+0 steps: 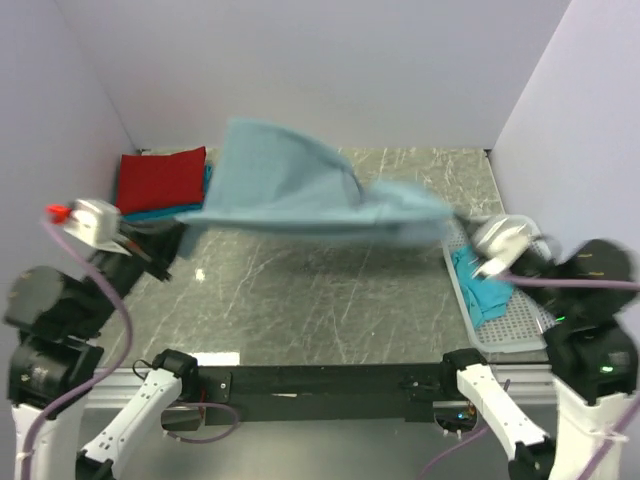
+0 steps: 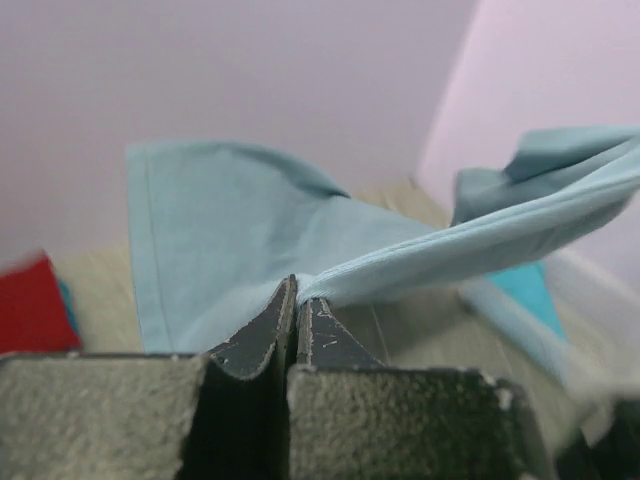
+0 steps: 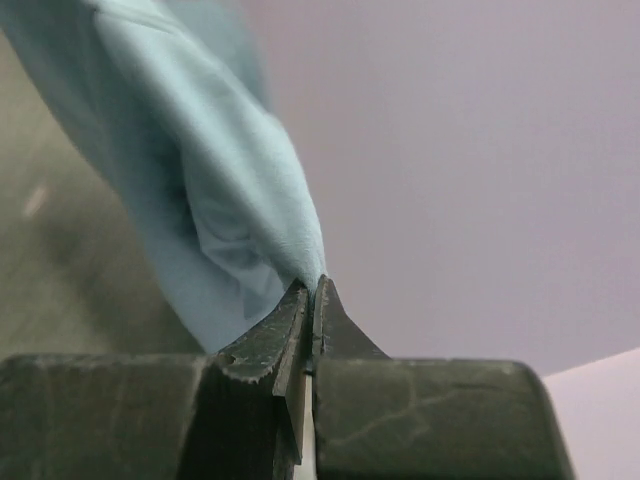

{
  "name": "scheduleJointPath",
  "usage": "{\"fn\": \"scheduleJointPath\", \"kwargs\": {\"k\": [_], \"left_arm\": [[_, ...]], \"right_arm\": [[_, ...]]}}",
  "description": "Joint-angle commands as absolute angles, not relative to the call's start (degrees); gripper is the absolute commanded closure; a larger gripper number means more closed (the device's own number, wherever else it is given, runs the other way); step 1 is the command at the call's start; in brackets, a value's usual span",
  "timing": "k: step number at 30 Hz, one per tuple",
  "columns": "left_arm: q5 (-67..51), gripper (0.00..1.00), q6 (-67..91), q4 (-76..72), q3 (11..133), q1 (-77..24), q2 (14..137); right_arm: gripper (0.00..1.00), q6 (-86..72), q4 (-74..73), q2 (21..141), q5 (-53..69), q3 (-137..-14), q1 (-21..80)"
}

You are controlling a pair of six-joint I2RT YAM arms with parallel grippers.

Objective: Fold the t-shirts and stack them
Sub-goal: Flatten the tshirt out

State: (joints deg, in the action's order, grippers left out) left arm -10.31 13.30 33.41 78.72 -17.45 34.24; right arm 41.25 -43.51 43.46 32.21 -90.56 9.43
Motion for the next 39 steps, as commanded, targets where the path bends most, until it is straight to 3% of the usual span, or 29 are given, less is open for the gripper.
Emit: {"fn": "scheduleJointPath", "kwargs": {"k": [1,4,9,13,18,21,23,26,27,29,30,33,35,39], "left_arm": [[-22.2,1.0,15.3,39.0,67.8,-17.1,31.2],[-28.5,1.0,20.1,40.1,61.7,-17.1,25.7],[-33.3,1.0,27.6,42.9,57.7,-17.1,19.6],[-24.9,1.0,31.5,43.2,56.4,-17.1,20.3],[-13.9,1.0,34.6,30.7,51.7,-17.1,31.6],[-8.6,1.0,31.7,22.1,54.6,-17.1,44.7],[-6.8,1.0,28.9,19.0,62.6,-16.5,55.1],[-8.3,1.0,26.8,18.2,79.1,-14.2,67.3],[-10.1,1.0,26.4,18.7,89.6,-13.3,69.8],[-11.1,1.0,25.4,21.0,100.2,-13.2,75.8],[-13.0,1.0,25.2,22.0,109.5,-13.2,77.1],[-15.1,1.0,24.7,22.1,116.7,-13.2,76.6],[-16.0,1.0,23.9,20.4,113.2,-13.2,70.0],[-17.6,1.0,22.1,17.0,92.3,-13.2,55.7]], "right_arm": [[1.0,56.9,-64.2,40.0,33.7,-71.6,8.7],[1.0,59.8,-73.1,32.6,30.9,-62.8,8.6],[1.0,59.0,-80.1,27.2,30.3,-61.8,8.7],[1.0,51.8,-66.3,29.3,29.2,-61.0,8.6],[1.0,38.2,-46.0,48.0,28.4,-63.4,8.8],[1.0,32.2,-40.4,63.7,27.8,-74.4,10.0],[1.0,28.6,-39.1,74.5,26.5,-86.9,11.9],[1.0,24.0,-39.5,85.3,26.0,-107.0,13.6],[1.0,22.9,-39.9,87.5,26.6,-117.3,13.9],[1.0,19.4,-40.1,91.5,27.3,-126.4,13.9],[1.0,18.7,-40.0,91.8,27.8,-132.7,14.0],[1.0,18.1,-37.3,86.9,28.2,-133.3,14.0],[1.0,19.3,-32.3,77.5,28.3,-123.8,13.9],[1.0,25.4,-31.9,62.4,30.1,-105.6,13.9]]}}
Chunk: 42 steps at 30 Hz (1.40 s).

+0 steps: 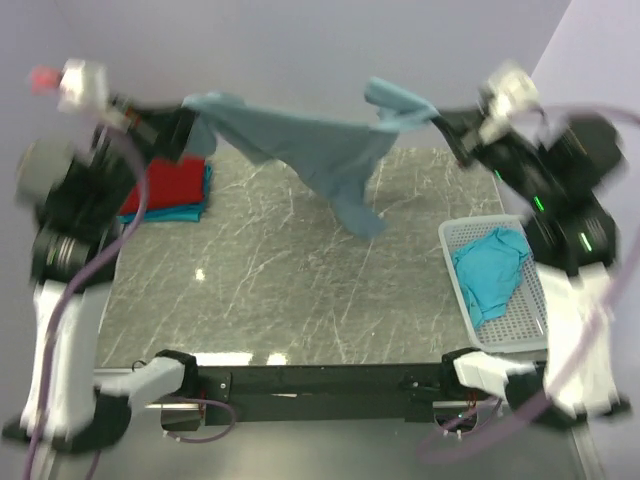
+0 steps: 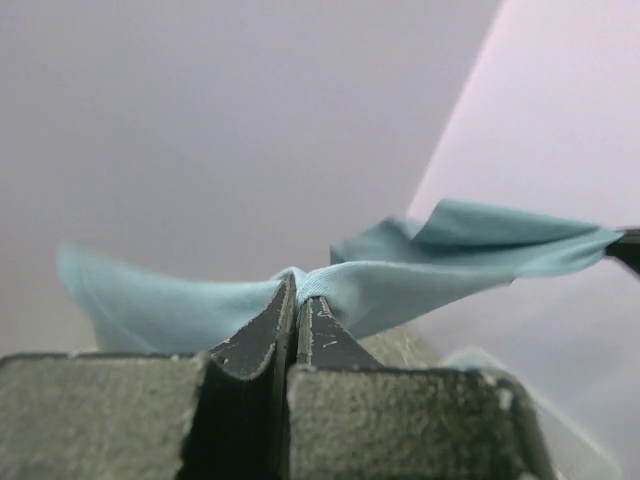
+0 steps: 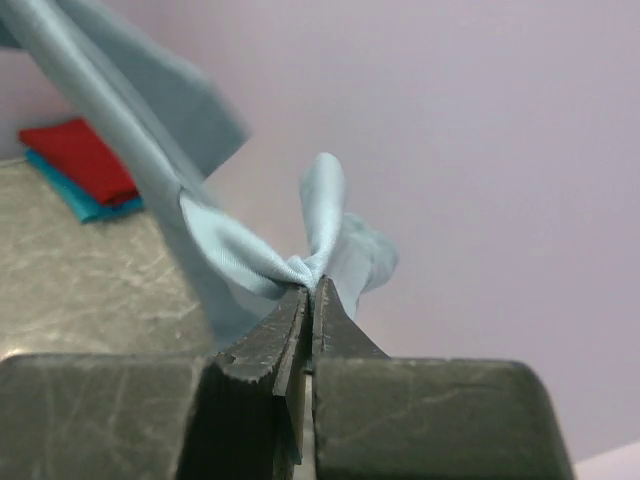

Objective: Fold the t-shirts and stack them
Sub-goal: Flatten the tshirt out

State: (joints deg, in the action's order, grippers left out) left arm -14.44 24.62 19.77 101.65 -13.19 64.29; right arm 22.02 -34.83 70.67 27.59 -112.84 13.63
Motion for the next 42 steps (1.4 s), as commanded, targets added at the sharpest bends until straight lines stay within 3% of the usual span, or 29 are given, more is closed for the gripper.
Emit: {"fn": "scheduleJointPath", "kwargs": {"k": [1,7,11,12,14,15,16,17,19,22,24,29,36,42], "left_arm": [[-18.2,1.0,21.4,17.6,88.8,-13.2,53.1],[-25.7,1.0,21.1,27.6,63.9,-13.2,36.5],[-34.6,1.0,24.8,33.8,51.1,-13.5,28.0],[-39.7,1.0,25.9,34.5,47.0,-13.4,26.7],[-43.9,0.87,28.6,36.8,44.5,-13.4,23.2],[-44.8,0.77,29.2,38.0,44.2,-13.5,22.1],[-45.1,0.6,29.9,39.0,44.6,-13.6,19.7],[-44.7,0.54,30.2,39.8,45.2,-13.7,18.6],[-44.0,0.34,31.0,39.6,46.7,-13.7,16.2],[-42.2,0.25,30.1,38.8,46.9,-13.7,16.0],[-40.7,0.24,30.1,37.0,45.3,-13.7,17.0],[-28.0,0.23,36.5,27.5,38.7,-13.7,24.6],[-14.8,0.28,32.7,21.4,47.6,-13.6,55.8],[-10.5,0.4,26.8,25.9,65.5,-13.6,86.1]], "right_arm": [[1.0,27.3,-36.7,58.4,31.0,-103.8,13.9],[1.0,50.9,-65.0,44.8,42.3,-87.1,13.9],[1.0,64.3,-81.8,42.6,42.8,-76.7,14.0],[0.92,63.8,-82.7,42.4,40.7,-71.2,14.1],[0.77,63.5,-82.7,39.9,37.8,-66.6,14.1],[0.72,63.1,-82.2,38.7,36.5,-63.6,14.1],[0.66,60.8,-79.7,36.4,34.6,-62.8,14.2],[0.52,60.2,-78.6,35.4,33.9,-62.1,14.1],[0.41,58.1,-74.0,34.1,33.3,-60.6,14.1],[0.37,58.6,-70.9,37.7,33.7,-59.9,14.1],[0.37,56.7,-67.6,42.0,34.3,-58.4,14.1],[0.37,36.5,-41.6,56.8,34.6,-55.5,14.2],[0.49,20.7,-36.3,96.4,18.8,-81.1,14.0],[0.55,15.3,-40.6,114.4,10.4,-95.7,13.8]]}}
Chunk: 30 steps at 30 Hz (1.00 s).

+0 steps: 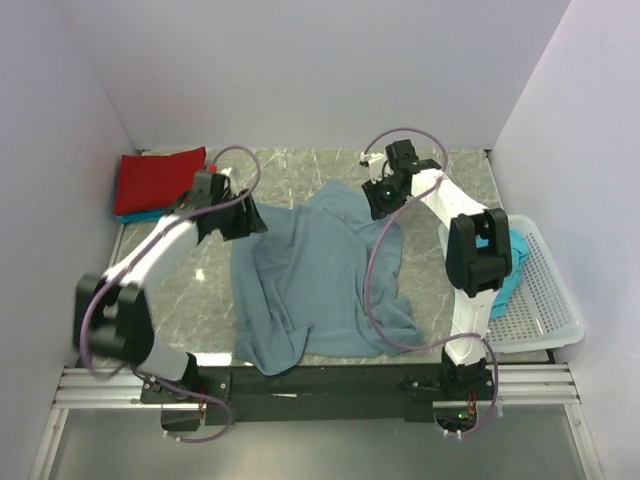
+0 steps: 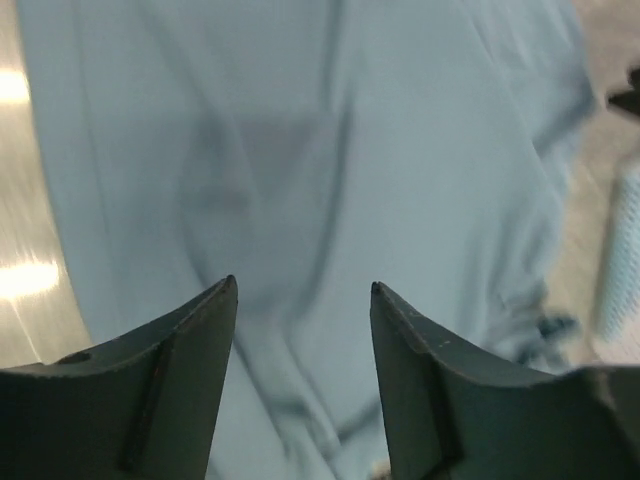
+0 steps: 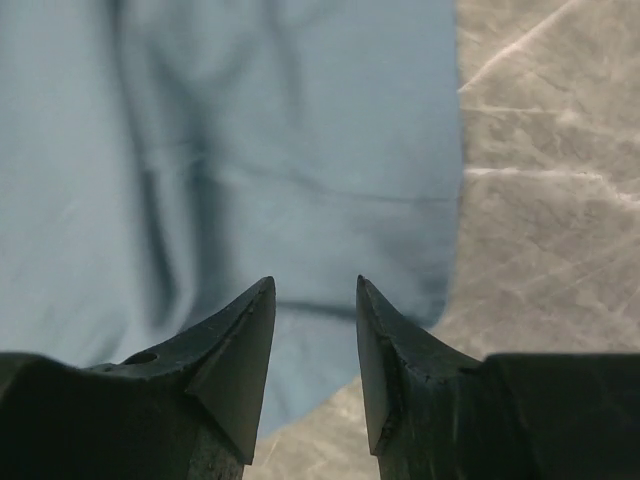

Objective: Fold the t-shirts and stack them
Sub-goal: Flatten the tshirt out

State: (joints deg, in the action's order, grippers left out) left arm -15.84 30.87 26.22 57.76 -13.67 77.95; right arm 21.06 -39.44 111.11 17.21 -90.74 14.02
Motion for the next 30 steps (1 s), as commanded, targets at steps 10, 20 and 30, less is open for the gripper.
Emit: {"fn": "scheduleJointPath", "kwargs": {"k": [10,20,30], "left_arm": [[-10.5,0.48,22.8,31.5,83.5,-14.0,107.0],[-6.5,0.52,23.3,33.0,85.6,-15.4,116.1],[-0.5,0.52,24.0,33.4,82.0,-14.5,117.5]], "right_arm": [[0.53,15.4,-42.0,113.7,11.3,-87.7,16.4],[0.52,15.6,-43.5,114.6,14.2,-84.7,17.6],[0.52,15.1,-42.1,116.5,5.8,-84.7,17.6]]}}
